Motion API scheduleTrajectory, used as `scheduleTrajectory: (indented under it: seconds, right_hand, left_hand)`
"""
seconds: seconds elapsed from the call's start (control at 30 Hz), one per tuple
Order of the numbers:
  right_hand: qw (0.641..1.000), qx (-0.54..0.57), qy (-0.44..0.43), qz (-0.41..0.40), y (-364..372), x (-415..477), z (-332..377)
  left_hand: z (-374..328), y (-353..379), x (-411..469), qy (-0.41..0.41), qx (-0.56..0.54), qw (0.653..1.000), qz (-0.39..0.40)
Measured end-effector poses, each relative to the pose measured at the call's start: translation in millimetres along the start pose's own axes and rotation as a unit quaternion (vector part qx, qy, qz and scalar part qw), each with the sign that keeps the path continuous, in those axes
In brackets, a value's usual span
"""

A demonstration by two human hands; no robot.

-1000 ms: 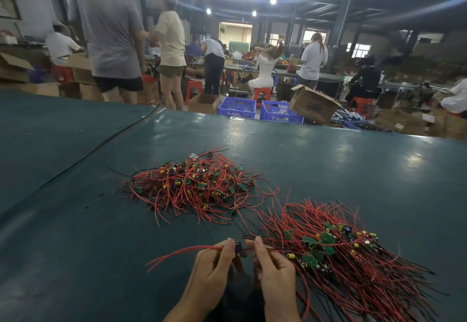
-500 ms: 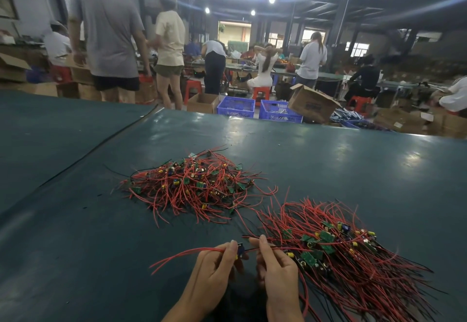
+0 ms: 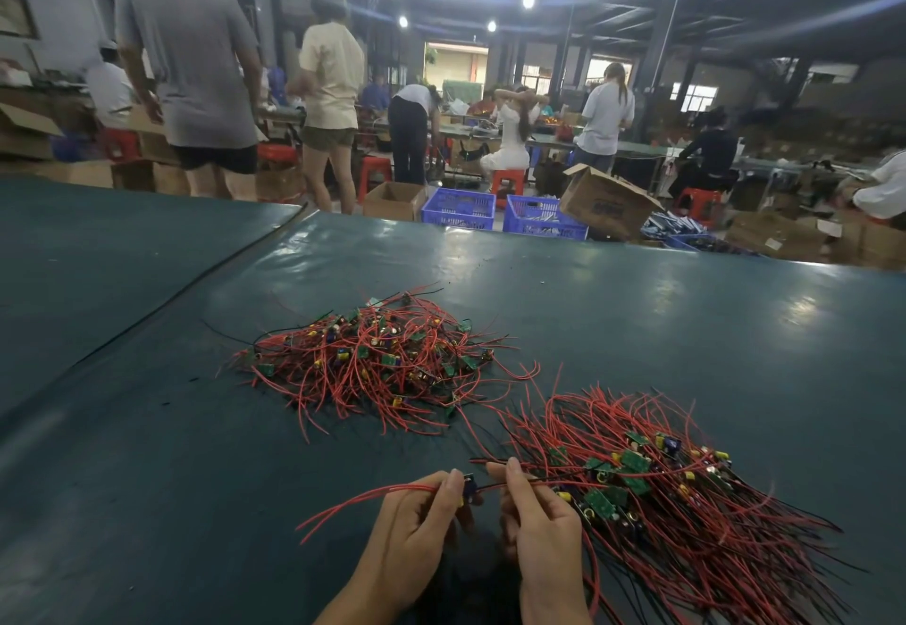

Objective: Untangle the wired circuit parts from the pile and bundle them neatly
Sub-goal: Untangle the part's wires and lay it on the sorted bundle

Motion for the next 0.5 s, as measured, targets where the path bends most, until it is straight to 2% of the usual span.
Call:
scheduleTrajectory:
  seconds: [0.5]
  right_hand:
    - [0.992,-0.079,-0.048,0.087,11,-11,2]
  left_hand:
    - [-11,-3,-2,-0.025,-0.043,0.998,0.029]
Point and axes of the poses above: each hand's wrist, its own x-axis towards the middle knuckle, its own y-axis out of the palm, z = x × y, the point moved 3 cm from there along x, towards the middle knuckle, and after that the axes turned 12 degrees about x, right-handed, at the moved point
